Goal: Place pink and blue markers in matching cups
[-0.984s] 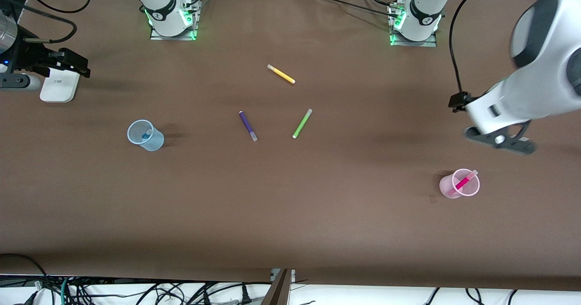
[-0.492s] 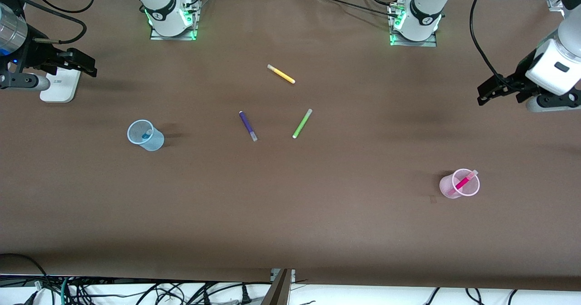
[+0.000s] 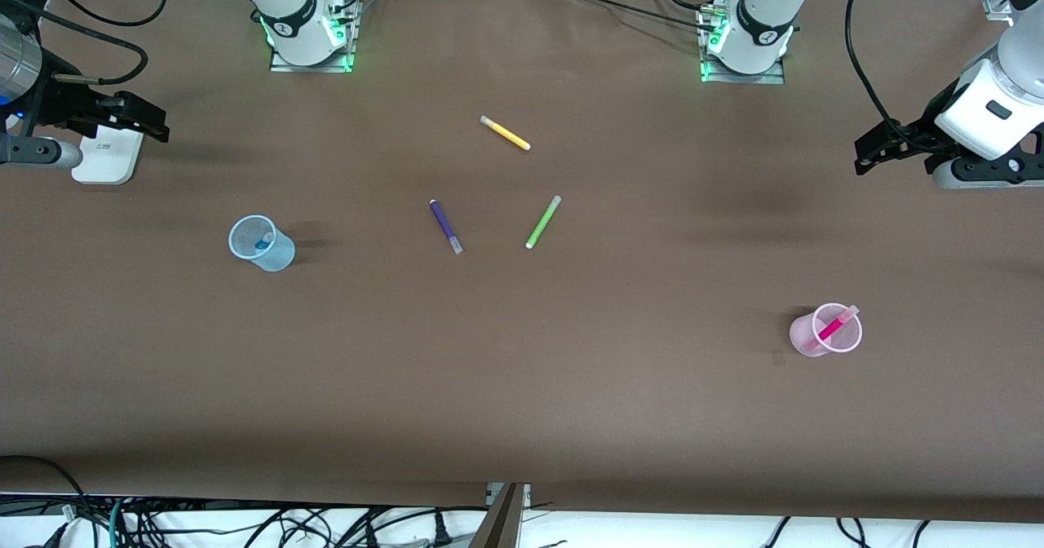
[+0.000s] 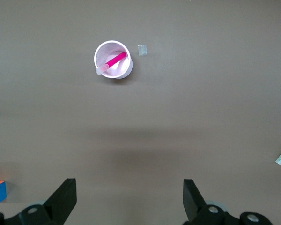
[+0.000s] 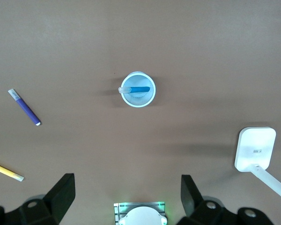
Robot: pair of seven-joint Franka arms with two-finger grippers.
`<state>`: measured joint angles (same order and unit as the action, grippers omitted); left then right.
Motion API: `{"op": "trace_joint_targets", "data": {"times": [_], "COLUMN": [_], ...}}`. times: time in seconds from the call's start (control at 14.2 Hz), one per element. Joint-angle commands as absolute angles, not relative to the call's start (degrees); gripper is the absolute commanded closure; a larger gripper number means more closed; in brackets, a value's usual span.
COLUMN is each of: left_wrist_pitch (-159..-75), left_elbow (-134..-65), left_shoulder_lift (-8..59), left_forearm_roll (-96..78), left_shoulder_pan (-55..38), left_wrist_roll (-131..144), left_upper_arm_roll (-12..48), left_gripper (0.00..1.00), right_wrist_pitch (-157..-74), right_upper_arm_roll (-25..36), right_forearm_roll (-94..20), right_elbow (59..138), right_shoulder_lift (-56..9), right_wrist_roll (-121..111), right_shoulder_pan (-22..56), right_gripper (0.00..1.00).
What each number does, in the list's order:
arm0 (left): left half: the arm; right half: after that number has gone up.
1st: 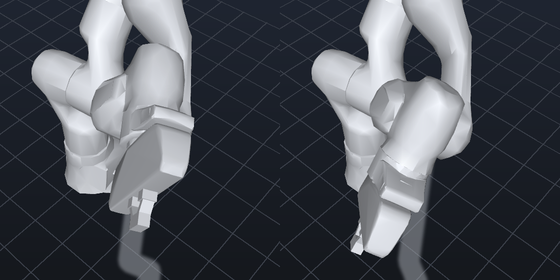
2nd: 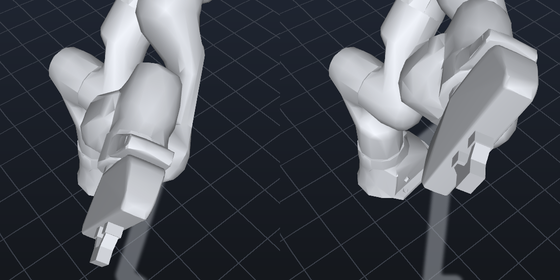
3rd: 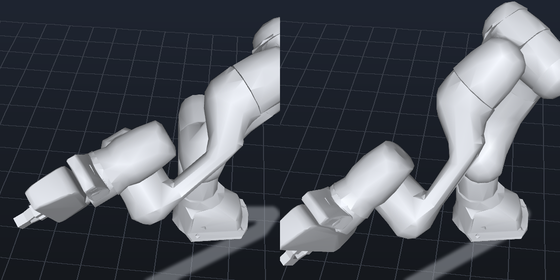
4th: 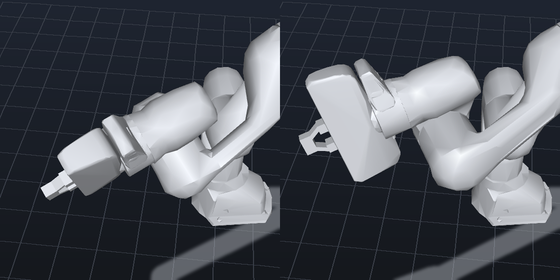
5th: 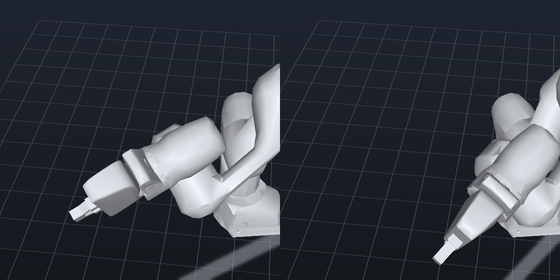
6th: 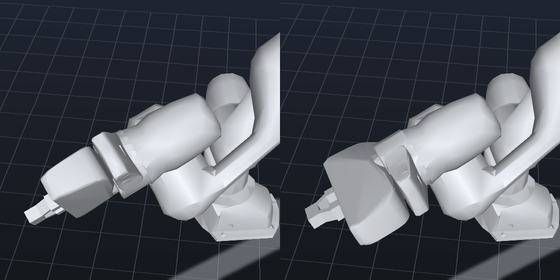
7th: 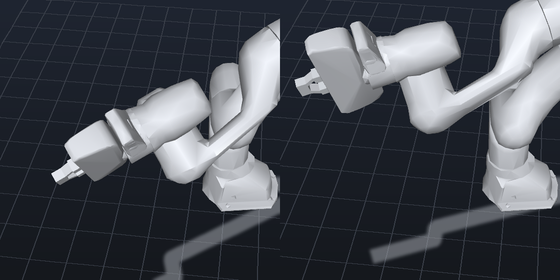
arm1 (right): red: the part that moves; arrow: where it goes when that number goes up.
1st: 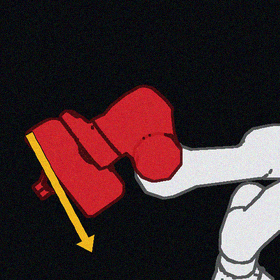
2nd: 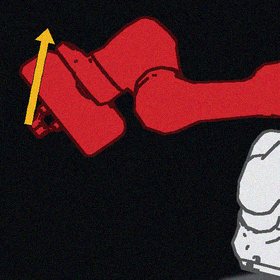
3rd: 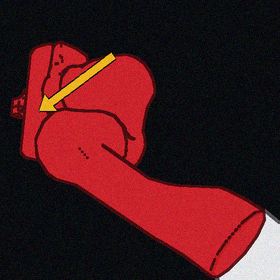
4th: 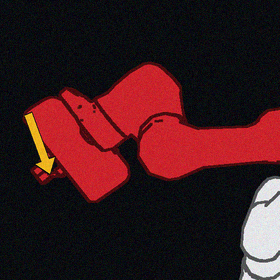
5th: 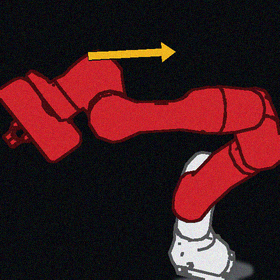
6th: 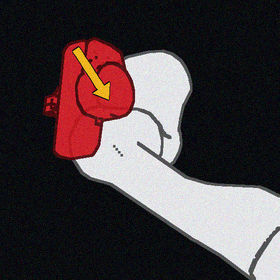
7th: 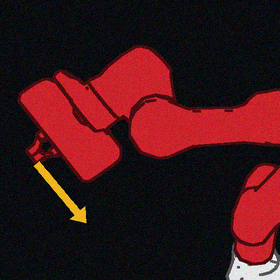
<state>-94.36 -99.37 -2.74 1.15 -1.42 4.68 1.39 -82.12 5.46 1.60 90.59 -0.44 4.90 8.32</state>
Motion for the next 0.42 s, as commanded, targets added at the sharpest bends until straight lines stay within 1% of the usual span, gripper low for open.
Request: {"op": "trace_joint_targets", "data": {"times": [0.0, 0.35], "left_wrist_pitch": [-93.25, -93.16], "left_elbow": [-96.77, -96.33], "left_shoulder_lift": [-1.15, -0.7], "left_forearm_roll": [0.79, 0.79], "left_shoulder_pan": [-0.7, -0.79], "left_wrist_roll": [2.99, 3.08], "left_upper_arm_roll": [2.02, 2.11], "left_gripper": [0.0, 0.0], "right_wrist_pitch": [-80.77, -80.86], "right_upper_arm_roll": [5.1, 5.1], "right_forearm_roll": [0.88, 0.88], "right_elbow": [88.86, 88.86], "right_shoulder_lift": [-0.97, -0.97], "right_wrist_roll": [5.89, 5.71], "right_shoulder_pan": [7.73, 7.73], "right_gripper": [0.0, 0.0]}}
